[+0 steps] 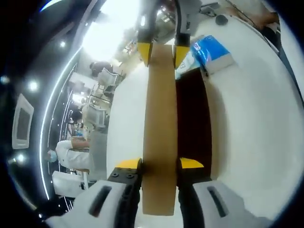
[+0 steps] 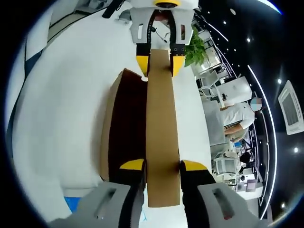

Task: Operate the shoe box by opening the lid, removing the specified soft item, and placing it in the target area until the item is outside and the box remains undamaged.

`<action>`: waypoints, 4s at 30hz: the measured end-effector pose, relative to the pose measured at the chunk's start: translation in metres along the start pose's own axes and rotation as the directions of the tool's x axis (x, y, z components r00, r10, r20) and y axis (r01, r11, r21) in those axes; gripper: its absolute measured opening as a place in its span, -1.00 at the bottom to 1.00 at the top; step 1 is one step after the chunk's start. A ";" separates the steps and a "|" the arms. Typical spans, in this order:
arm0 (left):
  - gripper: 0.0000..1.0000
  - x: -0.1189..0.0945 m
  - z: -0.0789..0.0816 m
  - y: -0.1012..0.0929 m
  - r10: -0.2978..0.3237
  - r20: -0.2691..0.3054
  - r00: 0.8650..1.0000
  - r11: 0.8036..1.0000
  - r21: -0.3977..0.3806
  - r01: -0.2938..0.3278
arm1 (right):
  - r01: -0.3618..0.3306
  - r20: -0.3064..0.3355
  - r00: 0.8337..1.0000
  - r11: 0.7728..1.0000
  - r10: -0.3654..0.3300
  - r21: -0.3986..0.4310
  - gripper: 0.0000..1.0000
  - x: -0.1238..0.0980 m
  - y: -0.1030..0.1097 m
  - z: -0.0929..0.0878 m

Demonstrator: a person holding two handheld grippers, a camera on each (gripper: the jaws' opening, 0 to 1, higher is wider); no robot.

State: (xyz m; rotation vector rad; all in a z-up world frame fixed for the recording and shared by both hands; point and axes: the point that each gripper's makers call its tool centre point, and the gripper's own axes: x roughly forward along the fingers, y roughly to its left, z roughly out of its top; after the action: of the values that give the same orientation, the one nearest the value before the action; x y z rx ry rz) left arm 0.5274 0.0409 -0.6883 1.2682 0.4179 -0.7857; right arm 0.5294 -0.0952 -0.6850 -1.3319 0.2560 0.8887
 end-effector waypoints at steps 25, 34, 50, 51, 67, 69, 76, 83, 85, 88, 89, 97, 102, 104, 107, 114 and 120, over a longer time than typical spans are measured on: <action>-0.40 0.003 -0.010 -0.007 0.086 0.011 0.996 0.996 0.032 -0.087 | 0.085 0.011 0.996 0.996 -0.085 -0.007 -0.45 0.003 0.013 0.001; -0.35 0.002 -0.014 -0.008 0.115 0.013 0.993 0.993 0.031 -0.115 | 0.107 0.016 0.994 0.994 -0.107 -0.023 -0.45 0.004 0.017 0.000; -0.39 0.002 -0.026 -0.018 0.150 -0.001 0.989 0.988 0.029 -0.149 | 0.141 0.017 0.990 0.989 -0.140 -0.046 -0.45 0.004 0.026 0.001; -0.39 0.002 -0.026 -0.019 0.156 0.000 0.988 0.987 0.029 -0.156 | 0.144 0.016 0.990 0.988 -0.144 -0.049 -0.45 0.004 0.027 0.001; -0.35 0.007 -0.030 -0.028 0.173 0.009 0.985 0.984 0.036 -0.174 | 0.153 0.016 0.988 0.988 -0.153 -0.034 -0.44 0.007 0.038 0.001; -0.33 0.010 -0.030 -0.029 0.170 0.007 0.985 0.985 0.030 -0.170 | 0.154 0.015 0.988 0.988 -0.153 -0.030 -0.43 0.011 0.040 0.000; -0.39 0.012 -0.031 -0.031 0.161 0.005 0.987 0.986 0.041 -0.161 | 0.159 0.018 0.987 0.987 -0.158 -0.021 -0.43 0.013 0.040 0.001; -0.40 0.015 -0.032 -0.033 0.163 0.009 0.987 0.986 0.045 -0.164 | 0.156 0.019 0.988 0.987 -0.156 -0.028 -0.43 0.016 0.042 -0.001; -0.40 0.017 -0.032 -0.035 0.169 0.011 0.986 0.984 0.050 -0.169 | 0.160 0.020 0.987 0.986 -0.159 -0.046 -0.42 0.017 0.044 -0.001; -0.40 0.017 -0.032 -0.036 0.177 0.015 0.984 0.983 0.051 -0.177 | 0.151 0.006 0.989 0.988 -0.151 -0.040 -0.38 0.022 0.046 -0.006; -0.40 0.018 -0.032 -0.037 0.174 0.014 0.985 0.983 0.058 -0.175 | 0.152 0.000 0.988 0.987 -0.153 -0.050 -0.40 0.023 0.046 -0.007; -0.40 0.024 -0.036 -0.043 0.174 0.007 0.985 0.983 0.055 -0.174 | 0.145 0.007 0.989 0.989 -0.145 -0.032 -0.41 0.028 0.053 -0.008; -0.39 0.025 -0.036 -0.047 0.174 0.011 0.985 0.983 0.061 -0.174 | 0.150 0.017 0.989 0.988 -0.149 -0.038 -0.41 0.028 0.056 -0.009; -0.39 0.027 -0.037 -0.048 0.173 0.013 0.985 0.983 0.061 -0.173 | 0.155 0.020 0.988 0.987 -0.154 -0.038 -0.41 0.029 0.058 -0.009; -0.38 0.029 -0.038 -0.050 0.168 0.012 0.986 0.984 0.060 -0.168 | 0.155 0.020 0.988 0.987 -0.155 -0.039 -0.41 0.031 0.061 -0.009; -0.37 0.034 -0.040 -0.055 0.183 0.016 0.983 0.980 0.080 -0.184 | 0.160 0.036 0.987 0.986 -0.159 -0.038 -0.41 0.032 0.068 -0.009; -0.30 0.030 -0.035 -0.057 0.189 0.016 0.982 0.978 0.091 -0.190 | 0.161 0.036 0.986 0.986 -0.160 -0.028 -0.41 0.031 0.070 -0.008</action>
State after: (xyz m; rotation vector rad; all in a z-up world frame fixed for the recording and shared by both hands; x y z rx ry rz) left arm 0.5114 0.0597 -0.7570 1.3694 0.2528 -0.6532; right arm 0.5040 -0.0913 -0.7580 -1.3450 0.1067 0.7809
